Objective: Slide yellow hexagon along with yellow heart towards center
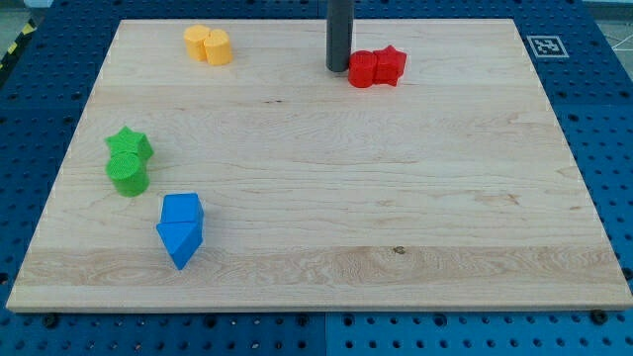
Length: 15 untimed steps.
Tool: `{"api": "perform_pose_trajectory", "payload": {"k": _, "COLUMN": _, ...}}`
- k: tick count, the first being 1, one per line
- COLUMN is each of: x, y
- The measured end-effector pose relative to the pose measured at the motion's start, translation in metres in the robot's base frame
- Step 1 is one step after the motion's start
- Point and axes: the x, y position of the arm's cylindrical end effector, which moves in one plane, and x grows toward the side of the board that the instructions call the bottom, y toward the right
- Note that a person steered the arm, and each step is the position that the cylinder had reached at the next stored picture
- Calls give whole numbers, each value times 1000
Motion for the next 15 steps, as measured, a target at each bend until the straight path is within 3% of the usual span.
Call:
{"api": "perform_pose_trajectory", "payload": {"k": 3, "x": -88, "y": -134}}
{"api": "perform_pose_trajectory", "payload": {"k": 5, "x": -99, "y": -247}}
{"api": "perform_pose_trajectory", "payload": {"k": 6, "x": -99, "y": -264}}
{"api": "perform_pose_trajectory", "payload": {"k": 9, "x": -80, "y": -262}}
{"api": "perform_pose_trajectory", "payload": {"k": 15, "x": -27, "y": -180}}
